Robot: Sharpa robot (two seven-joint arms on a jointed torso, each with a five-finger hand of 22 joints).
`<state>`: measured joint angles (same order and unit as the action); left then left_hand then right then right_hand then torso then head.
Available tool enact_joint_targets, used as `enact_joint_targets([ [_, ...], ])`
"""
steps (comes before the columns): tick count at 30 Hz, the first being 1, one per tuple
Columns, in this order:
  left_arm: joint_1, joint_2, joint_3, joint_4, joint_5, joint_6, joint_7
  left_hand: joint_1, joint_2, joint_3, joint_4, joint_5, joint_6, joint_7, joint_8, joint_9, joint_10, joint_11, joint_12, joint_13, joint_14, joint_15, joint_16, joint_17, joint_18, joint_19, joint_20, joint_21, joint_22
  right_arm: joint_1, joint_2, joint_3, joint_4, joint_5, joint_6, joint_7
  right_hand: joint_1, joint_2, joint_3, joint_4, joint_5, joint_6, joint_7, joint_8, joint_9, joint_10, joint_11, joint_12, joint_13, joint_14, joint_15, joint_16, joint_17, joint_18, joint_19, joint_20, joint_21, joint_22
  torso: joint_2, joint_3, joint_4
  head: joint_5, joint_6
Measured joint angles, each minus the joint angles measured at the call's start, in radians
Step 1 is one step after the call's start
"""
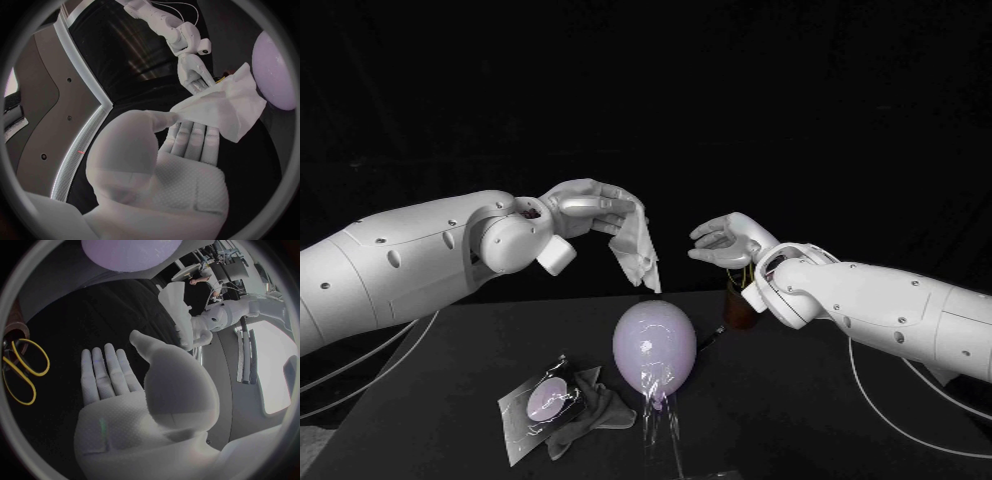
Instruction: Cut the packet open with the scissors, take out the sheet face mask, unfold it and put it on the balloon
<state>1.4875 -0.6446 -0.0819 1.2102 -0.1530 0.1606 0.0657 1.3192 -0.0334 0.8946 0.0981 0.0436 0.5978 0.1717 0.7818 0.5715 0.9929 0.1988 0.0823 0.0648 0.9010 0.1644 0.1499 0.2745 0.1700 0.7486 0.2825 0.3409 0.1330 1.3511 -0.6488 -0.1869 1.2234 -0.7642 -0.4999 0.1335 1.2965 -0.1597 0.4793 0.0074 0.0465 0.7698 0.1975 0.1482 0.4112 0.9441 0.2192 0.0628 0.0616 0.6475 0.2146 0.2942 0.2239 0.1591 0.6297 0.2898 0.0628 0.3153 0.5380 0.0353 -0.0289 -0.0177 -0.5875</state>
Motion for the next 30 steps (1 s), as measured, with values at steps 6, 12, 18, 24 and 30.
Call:
enact_joint_targets([
  [6, 0.000, -0.001, 0.000, 0.000, 0.009, -0.001, -0.012, -0.009, -0.001, 0.002, 0.003, 0.000, -0.005, 0.002, 0.012, 0.000, 0.036, -0.007, 0.005, 0.000, 0.036, -0.010, 0.008, -0.002, 0.000, 0.030, -0.009, 0.007, -0.001, 0.000, -0.046, 0.000, 0.049, -0.010, -0.002, 0.023, 0.033, 0.020, -0.019, 0.002, 0.010, 0.065, 0.009, 0.025, 0.001, 0.056, -0.014, 0.039, 0.009, 0.089, -0.026, 0.060, 0.013, -0.005, 0.059, -0.002, 0.032, -0.002, 0.000, 0.0000, -0.0001, 0.002, 0.000],
  [12, 0.000, -0.004, 0.000, 0.007, 0.013, -0.016, -0.036, -0.010, 0.000, 0.002, 0.003, 0.000, -0.021, 0.000, 0.028, 0.000, 0.086, -0.021, 0.013, 0.002, 0.085, -0.026, 0.024, -0.002, 0.000, 0.077, -0.028, 0.026, 0.000, -0.001, -0.114, 0.000, 0.180, -0.054, -0.084, 0.077, 0.039, 0.027, 0.001, 0.019, 0.025, 0.151, -0.007, 0.045, -0.009, 0.249, -0.095, 0.119, 0.030, 0.397, -0.130, 0.220, 0.085, 0.019, 0.303, -0.080, 0.161, 0.047, 0.000, 0.0006, -0.0001, 0.004, 0.000],
  [18, 0.000, -0.003, -0.001, 0.012, 0.014, -0.066, -0.067, -0.010, 0.000, 0.001, -0.007, 0.000, -0.024, -0.002, 0.035, 0.000, 0.107, -0.029, 0.013, 0.002, 0.105, -0.032, 0.025, -0.004, 0.000, 0.094, -0.042, 0.035, 0.002, -0.003, -0.145, 0.002, 0.302, -0.172, -0.180, 0.086, -0.004, -0.016, -0.064, 0.056, 0.056, 0.225, -0.071, 0.057, -0.017, 0.443, -0.178, 0.292, 0.162, 0.682, -0.227, 0.445, 0.218, 0.018, 0.518, -0.180, 0.324, 0.134, 0.000, 0.0007, -0.0002, 0.003, -0.004],
  [24, 0.000, -0.004, -0.003, 0.027, 0.015, -0.144, -0.109, -0.010, 0.000, -0.002, -0.010, 0.000, -0.025, 0.000, 0.035, 0.000, 0.121, -0.033, 0.013, 0.002, 0.123, -0.041, 0.025, -0.006, -0.001, 0.114, -0.050, 0.043, 0.004, -0.012, -0.137, 0.002, 0.370, -0.346, -0.252, 0.014, -0.032, -0.031, -0.120, 0.119, 0.096, 0.242, -0.087, 0.057, -0.027, 0.458, -0.187, 0.969, 0.886, 0.812, -0.250, 1.022, 0.878, 0.004, 0.605, -0.218, 0.616, 0.390, 0.000, 0.0006, 0.0004, 0.002, -0.007],
  [30, 0.000, -0.006, -0.004, 0.045, 0.015, -0.210, -0.145, -0.010, 0.000, -0.005, -0.013, 0.000, -0.025, 0.000, 0.035, 0.000, 0.130, -0.035, 0.013, 0.002, 0.130, -0.041, 0.029, -0.008, -0.001, 0.122, -0.055, 0.046, 0.004, -0.021, -0.102, 0.003, 0.386, -0.482, -0.283, -0.100, -0.048, -0.047, -0.150, 0.164, 0.118, 0.238, -0.084, 0.060, -0.030, 0.446, -0.181, 1.151, 1.105, 0.818, -0.246, 1.150, 1.067, -0.006, 0.589, -0.211, 0.768, 0.546, 0.000, -0.0006, 0.0014, 0.004, -0.009],
])
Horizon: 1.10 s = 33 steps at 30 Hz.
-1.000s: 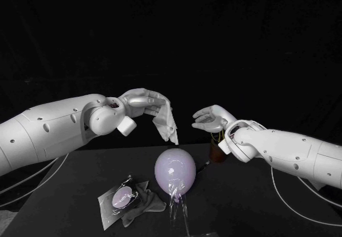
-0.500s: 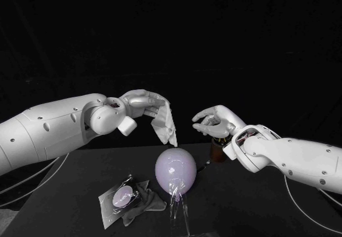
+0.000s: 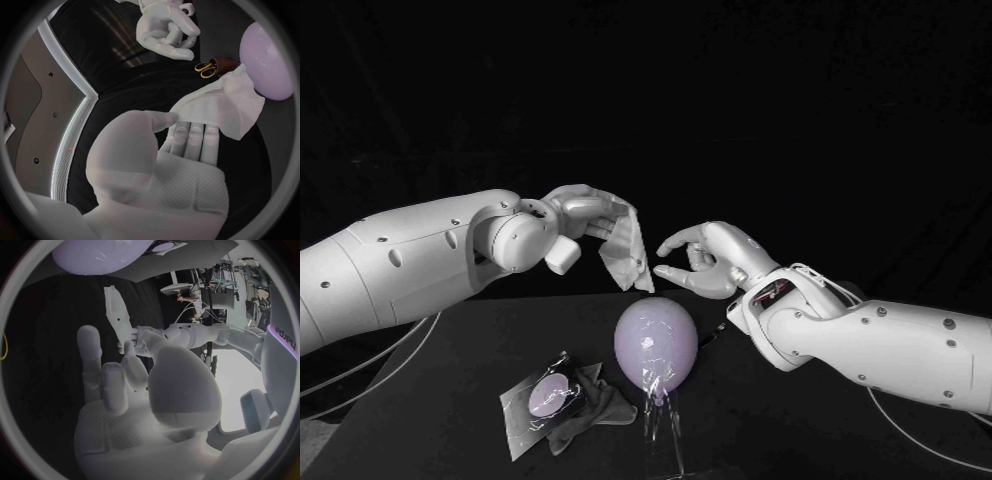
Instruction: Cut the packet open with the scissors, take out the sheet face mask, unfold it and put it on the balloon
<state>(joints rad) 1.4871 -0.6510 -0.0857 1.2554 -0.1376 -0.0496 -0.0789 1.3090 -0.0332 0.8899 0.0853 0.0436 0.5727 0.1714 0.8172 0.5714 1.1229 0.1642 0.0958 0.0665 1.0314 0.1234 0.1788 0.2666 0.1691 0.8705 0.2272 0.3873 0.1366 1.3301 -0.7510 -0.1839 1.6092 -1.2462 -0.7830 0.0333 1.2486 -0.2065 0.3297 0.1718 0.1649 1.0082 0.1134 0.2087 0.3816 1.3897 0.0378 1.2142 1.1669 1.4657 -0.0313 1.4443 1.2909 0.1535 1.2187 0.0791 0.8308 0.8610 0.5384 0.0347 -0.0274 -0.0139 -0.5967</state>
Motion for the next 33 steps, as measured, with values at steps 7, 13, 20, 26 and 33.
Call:
enact_joint_targets([
  [7, 0.000, -0.001, -0.001, 0.015, 0.000, -0.050, -0.032, 0.000, 0.000, 0.000, 0.000, 0.000, 0.000, 0.000, 0.000, 0.000, 0.009, -0.001, 0.000, 0.000, 0.011, -0.003, 0.000, -0.001, 0.000, 0.007, 0.000, 0.000, 0.000, -0.007, 0.053, 0.001, -0.019, -0.121, -0.027, -0.129, -0.013, -0.005, -0.031, 0.031, 0.013, -0.004, 0.004, 0.004, 0.000, 0.000, 0.000, 0.027, 0.045, 0.000, 0.000, 0.026, 0.017, 0.000, -0.019, 0.005, 0.037, 0.043, 0.000, -0.0008, -0.0003, 0.004, -0.002],
  [13, 0.000, -0.002, -0.001, 0.023, 0.001, -0.077, -0.051, 0.000, 0.000, 0.000, 0.000, 0.000, 0.000, 0.000, 0.001, 0.000, 0.009, -0.002, 0.000, 0.000, 0.011, -0.003, 0.000, -0.001, 0.000, 0.007, 0.000, 0.004, 0.001, -0.010, 0.098, 0.002, -0.063, -0.188, -0.045, -0.205, -0.016, -0.002, -0.042, 0.048, 0.013, -0.004, 0.004, 0.008, 0.000, 0.000, 0.000, 0.036, 0.065, 0.000, 0.000, 0.037, 0.020, -0.001, -0.023, 0.009, 0.058, 0.069, 0.000, -0.0007, -0.0006, 0.005, -0.004],
  [20, 0.000, -0.002, -0.001, 0.034, 0.001, -0.099, -0.068, 0.000, 0.000, 0.000, 0.000, 0.000, -0.002, -0.002, 0.004, 0.000, 0.009, -0.002, 0.000, 0.000, 0.011, -0.003, 0.000, -0.002, -0.001, 0.011, -0.004, 0.004, 0.001, -0.013, 0.149, 0.003, -0.123, -0.235, -0.059, -0.259, -0.020, 0.002, -0.057, 0.067, 0.013, -0.004, 0.004, 0.016, 0.002, 0.004, 0.003, 0.046, 0.079, 0.004, 0.003, 0.047, 0.018, -0.001, -0.023, 0.009, 0.078, 0.090, 0.000, -0.0001, -0.0011, 0.006, -0.006],
  [26, 0.000, -0.001, -0.001, 0.041, 0.001, -0.110, -0.078, 0.000, 0.000, -0.003, -0.003, 0.000, 0.000, -0.004, 0.005, 0.000, 0.009, -0.002, 0.000, 0.000, 0.014, -0.007, 0.000, -0.002, -0.001, 0.011, -0.004, 0.004, 0.001, -0.016, 0.184, 0.005, -0.157, -0.256, -0.063, -0.286, -0.027, 0.008, -0.072, 0.091, 0.008, 0.005, -0.001, 0.031, 0.008, 0.011, -0.004, 0.057, 0.093, 0.003, 0.004, 0.055, 0.016, -0.001, -0.023, 0.009, 0.097, 0.111, 0.000, -0.0001, -0.0011, 0.005, -0.006],
  [33, 0.000, 0.004, -0.001, 0.042, 0.001, -0.120, -0.084, 0.000, 0.000, -0.003, -0.003, -0.001, 0.000, -0.004, 0.005, 0.000, 0.012, -0.005, 0.000, 0.000, 0.014, -0.007, 0.000, -0.002, -0.002, 0.011, -0.004, 0.004, 0.000, -0.018, 0.212, 0.005, -0.182, -0.266, -0.061, -0.303, -0.031, 0.012, -0.084, 0.109, 0.001, 0.017, -0.006, 0.047, 0.013, 0.014, -0.007, 0.060, 0.102, 0.003, 0.004, 0.061, 0.016, -0.007, -0.023, 0.009, 0.113, 0.131, 0.000, 0.0000, -0.0012, 0.003, -0.006],
])
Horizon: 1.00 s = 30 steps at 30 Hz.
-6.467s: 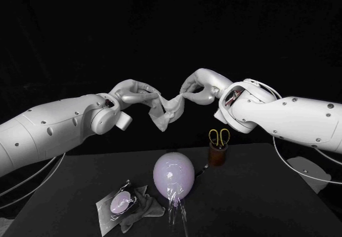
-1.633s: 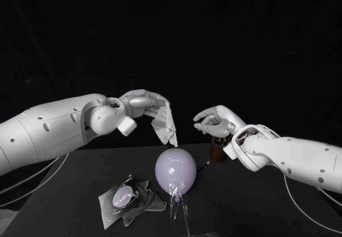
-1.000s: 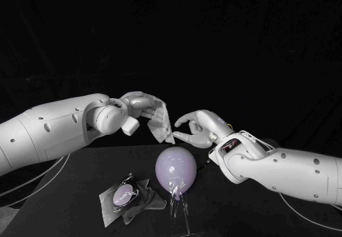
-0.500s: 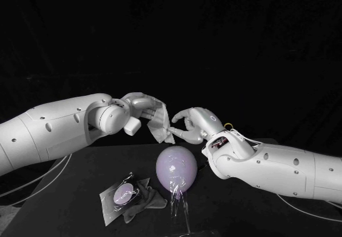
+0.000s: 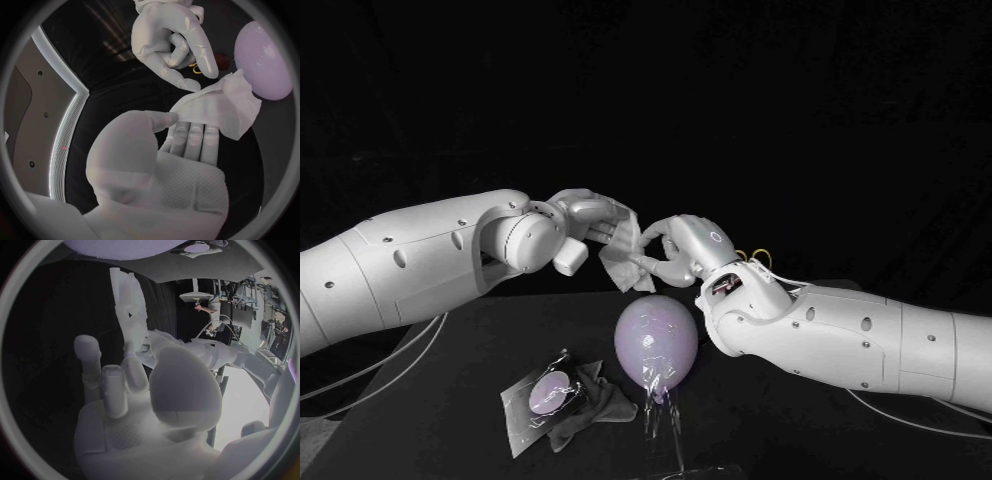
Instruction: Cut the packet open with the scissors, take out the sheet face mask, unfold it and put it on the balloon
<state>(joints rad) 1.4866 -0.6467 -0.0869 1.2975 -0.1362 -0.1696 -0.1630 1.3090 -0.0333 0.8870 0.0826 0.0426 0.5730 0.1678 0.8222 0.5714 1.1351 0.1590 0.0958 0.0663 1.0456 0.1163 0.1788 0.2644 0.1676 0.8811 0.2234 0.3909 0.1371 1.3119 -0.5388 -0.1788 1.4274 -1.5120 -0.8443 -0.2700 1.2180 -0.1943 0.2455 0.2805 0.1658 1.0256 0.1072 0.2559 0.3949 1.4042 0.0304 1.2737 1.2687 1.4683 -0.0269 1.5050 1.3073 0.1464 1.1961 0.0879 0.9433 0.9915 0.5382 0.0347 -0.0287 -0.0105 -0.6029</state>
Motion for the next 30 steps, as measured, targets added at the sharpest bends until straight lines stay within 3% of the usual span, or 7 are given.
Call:
enact_joint_targets([
  [19, 0.000, 0.003, 0.000, 0.006, 0.000, -0.011, -0.011, 0.004, -0.004, 0.000, 0.000, 0.000, 0.000, 0.000, -0.001, 0.000, 0.000, 0.000, -0.006, 0.000, 0.013, -0.002, -0.002, -0.004, 0.006, 0.011, -0.004, 0.006, 0.001, -0.003, 0.038, 0.000, -0.044, -0.003, 0.020, -0.034, -0.008, 0.008, -0.018, 0.007, -0.025, 0.024, -0.013, 0.030, 0.013, 0.009, -0.009, 0.002, 0.011, -0.004, -0.003, 0.008, 0.001, -0.001, 0.004, -0.004, 0.019, 0.024, 0.000, 0.0004, 0.0000, -0.001, 0.000],
  [24, 0.000, 0.003, 0.000, 0.008, 0.000, -0.011, -0.013, 0.004, -0.004, 0.000, 0.000, 0.000, 0.000, 0.000, -0.002, 0.000, 0.003, -0.001, -0.006, 0.000, 0.012, -0.002, -0.002, -0.004, 0.006, 0.011, -0.004, 0.006, 0.001, -0.004, 0.042, 0.000, -0.048, -0.004, 0.021, -0.039, 0.029, 0.034, -0.013, 0.001, -0.043, 0.031, -0.020, 0.050, 0.020, 0.016, -0.016, 0.002, 0.014, -0.002, -0.013, 0.007, 0.001, -0.001, 0.006, -0.013, 0.031, 0.038, 0.000, 0.0004, -0.0003, -0.002, 0.001],
  [30, 0.000, 0.002, 0.000, 0.010, 0.000, -0.012, -0.015, 0.004, -0.004, 0.000, 0.000, 0.000, -0.001, 0.000, -0.002, 0.000, 0.007, 0.000, -0.006, 0.000, 0.018, 0.000, -0.002, -0.005, 0.005, 0.014, -0.007, 0.006, 0.001, -0.005, 0.049, 0.001, -0.056, -0.005, 0.021, -0.047, 0.065, 0.029, -0.002, -0.015, -0.058, 0.034, -0.024, 0.065, 0.025, 0.018, -0.018, 0.002, 0.020, -0.002, -0.013, 0.013, 0.000, -0.002, 0.008, -0.015, 0.035, 0.048, 0.000, 0.0004, -0.0003, -0.003, 0.000],
])
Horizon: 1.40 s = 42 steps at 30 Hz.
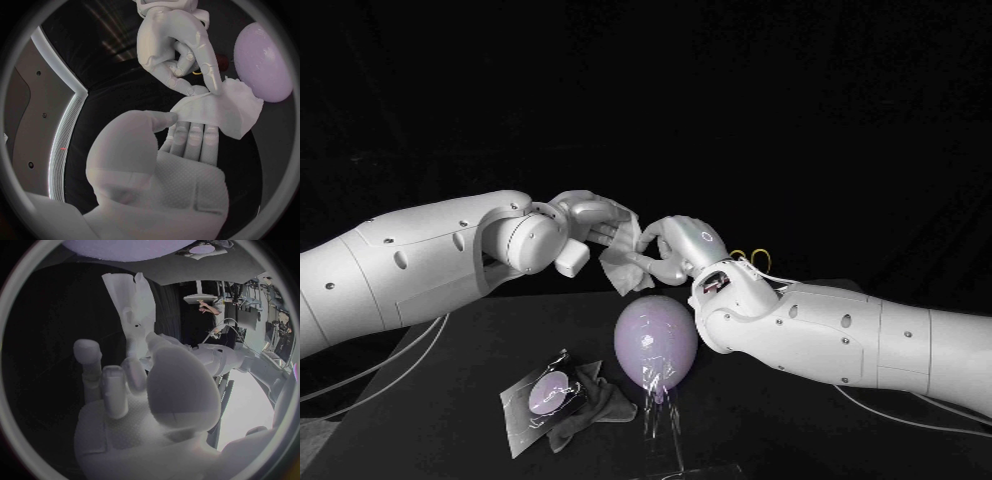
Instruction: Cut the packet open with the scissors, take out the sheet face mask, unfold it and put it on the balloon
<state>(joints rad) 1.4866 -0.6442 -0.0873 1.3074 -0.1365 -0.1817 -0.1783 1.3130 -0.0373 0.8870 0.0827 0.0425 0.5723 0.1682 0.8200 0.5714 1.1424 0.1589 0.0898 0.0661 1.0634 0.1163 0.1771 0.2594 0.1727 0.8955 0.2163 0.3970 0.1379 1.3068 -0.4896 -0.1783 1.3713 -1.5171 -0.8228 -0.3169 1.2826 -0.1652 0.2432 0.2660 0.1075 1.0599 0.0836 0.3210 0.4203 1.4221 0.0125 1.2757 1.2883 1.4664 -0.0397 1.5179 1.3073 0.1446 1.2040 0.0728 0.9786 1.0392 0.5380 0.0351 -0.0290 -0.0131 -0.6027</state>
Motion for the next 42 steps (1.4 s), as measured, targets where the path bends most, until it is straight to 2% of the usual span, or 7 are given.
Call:
enact_joint_targets([
  [10, 0.000, 0.000, 0.000, 0.003, 0.000, -0.002, -0.002, 0.000, 0.000, 0.000, 0.000, 0.000, 0.001, 0.004, 0.002, 0.000, 0.000, 0.000, -0.004, 0.000, 0.002, -0.002, 0.004, 0.000, -0.001, 0.000, 0.000, 0.000, 0.000, -0.001, 0.005, 0.000, -0.005, -0.004, -0.001, -0.010, 0.059, 0.001, 0.033, -0.033, 0.017, 0.005, -0.005, 0.019, 0.004, 0.007, -0.007, 0.000, 0.007, 0.001, -0.008, 0.001, 0.000, -0.006, 0.005, -0.005, 0.011, 0.014, 0.000, 0.0002, -0.0001, -0.003, 0.000],
  [16, 0.000, 0.000, 0.000, 0.003, 0.000, -0.002, -0.002, 0.000, 0.000, 0.000, 0.000, 0.000, 0.001, 0.004, 0.003, 0.000, 0.000, 0.000, -0.004, 0.000, 0.002, -0.002, 0.004, 0.000, -0.002, 0.000, 0.000, 0.000, 0.000, -0.002, 0.005, 0.000, -0.005, -0.004, -0.002, -0.011, 0.087, -0.002, 0.112, -0.053, 0.118, 0.000, -0.011, 0.035, 0.007, 0.012, -0.012, 0.000, 0.014, 0.002, -0.016, 0.001, 0.000, -0.007, 0.007, -0.014, 0.021, 0.030, 0.000, 0.0002, -0.0001, -0.004, 0.000],
  [20, 0.000, 0.000, 0.000, 0.003, 0.000, -0.002, -0.002, 0.000, 0.000, 0.000, 0.000, 0.000, 0.001, 0.004, 0.003, 0.000, 0.000, 0.000, -0.004, 0.000, 0.002, -0.002, 0.004, 0.000, -0.002, 0.007, 0.000, 0.000, 0.001, -0.002, 0.003, 0.000, -0.003, -0.001, -0.003, -0.008, 0.093, -0.007, 0.186, -0.081, 0.231, -0.004, -0.015, 0.056, 0.018, 0.016, -0.016, -0.005, 0.017, 0.002, -0.016, 0.005, 0.001, -0.007, 0.010, -0.017, 0.031, 0.044, 0.000, 0.0002, -0.0001, -0.004, -0.001],
  [25, 0.001, 0.000, 0.001, 0.003, 0.001, -0.002, -0.002, 0.000, 0.000, 0.000, 0.000, 0.000, 0.001, 0.004, 0.003, 0.000, 0.000, 0.000, -0.004, 0.000, 0.002, -0.002, 0.004, 0.000, -0.003, 0.007, 0.000, 0.000, 0.001, -0.003, -0.001, 0.000, 0.002, 0.006, -0.005, -0.002, 0.083, -0.017, 0.249, -0.117, 0.280, -0.014, -0.012, 0.077, 0.030, 0.016, -0.016, -0.005, 0.022, 0.002, -0.016, 0.006, 0.001, -0.008, 0.011, -0.018, 0.041, 0.058, 0.000, 0.0002, -0.0001, -0.004, -0.001],
  [31, 0.000, 0.000, 0.001, 0.004, 0.001, -0.002, -0.002, 0.000, 0.000, 0.000, 0.000, 0.000, 0.003, 0.001, 0.004, 0.000, 0.000, 0.000, -0.004, 0.000, 0.002, -0.002, 0.006, 0.002, -0.003, 0.007, 0.000, 0.000, 0.001, -0.003, -0.014, 0.000, 0.017, 0.021, -0.012, 0.012, 0.068, -0.002, 0.318, -0.158, 0.278, -0.025, -0.012, 0.097, 0.045, 0.030, -0.020, 0.000, 0.022, 0.002, -0.016, 0.018, 0.001, -0.014, 0.020, -0.026, 0.069, 0.085, 0.000, 0.0003, -0.0001, -0.003, 0.000],
  [38, 0.000, -0.003, 0.000, 0.004, -0.006, -0.001, 0.000, 0.000, 0.000, -0.003, -0.003, -0.001, 0.003, 0.001, 0.004, 0.000, 0.000, 0.000, -0.009, -0.001, 0.002, -0.002, 0.006, -0.001, -0.003, 0.007, 0.000, 0.000, 0.001, -0.002, -0.055, 0.006, 0.053, 0.054, -0.034, 0.039, 0.043, 0.016, 0.424, -0.219, 0.176, -0.033, -0.015, 0.122, 0.052, 0.040, -0.021, 0.037, 0.022, -0.002, -0.020, 0.035, 0.000, -0.014, 0.051, -0.029, 0.123, 0.137, 0.000, 0.0005, -0.0006, -0.001, 0.000],
  [42, 0.000, -0.006, -0.001, 0.004, -0.024, 0.000, 0.002, 0.000, 0.000, -0.003, -0.003, -0.001, 0.003, 0.001, 0.004, 0.000, 0.000, 0.000, -0.009, -0.001, 0.002, -0.002, 0.006, -0.001, -0.004, 0.007, 0.000, 0.000, 0.001, 0.000, -0.086, 0.013, 0.073, 0.091, -0.047, 0.058, 0.027, 0.028, 0.450, -0.240, 0.127, -0.033, -0.014, 0.124, 0.053, 0.041, -0.021, 0.045, 0.021, -0.002, -0.020, 0.037, 0.000, -0.015, 0.054, -0.027, 0.137, 0.153, -0.001, 0.0008, -0.0012, 0.001, 0.001],
])
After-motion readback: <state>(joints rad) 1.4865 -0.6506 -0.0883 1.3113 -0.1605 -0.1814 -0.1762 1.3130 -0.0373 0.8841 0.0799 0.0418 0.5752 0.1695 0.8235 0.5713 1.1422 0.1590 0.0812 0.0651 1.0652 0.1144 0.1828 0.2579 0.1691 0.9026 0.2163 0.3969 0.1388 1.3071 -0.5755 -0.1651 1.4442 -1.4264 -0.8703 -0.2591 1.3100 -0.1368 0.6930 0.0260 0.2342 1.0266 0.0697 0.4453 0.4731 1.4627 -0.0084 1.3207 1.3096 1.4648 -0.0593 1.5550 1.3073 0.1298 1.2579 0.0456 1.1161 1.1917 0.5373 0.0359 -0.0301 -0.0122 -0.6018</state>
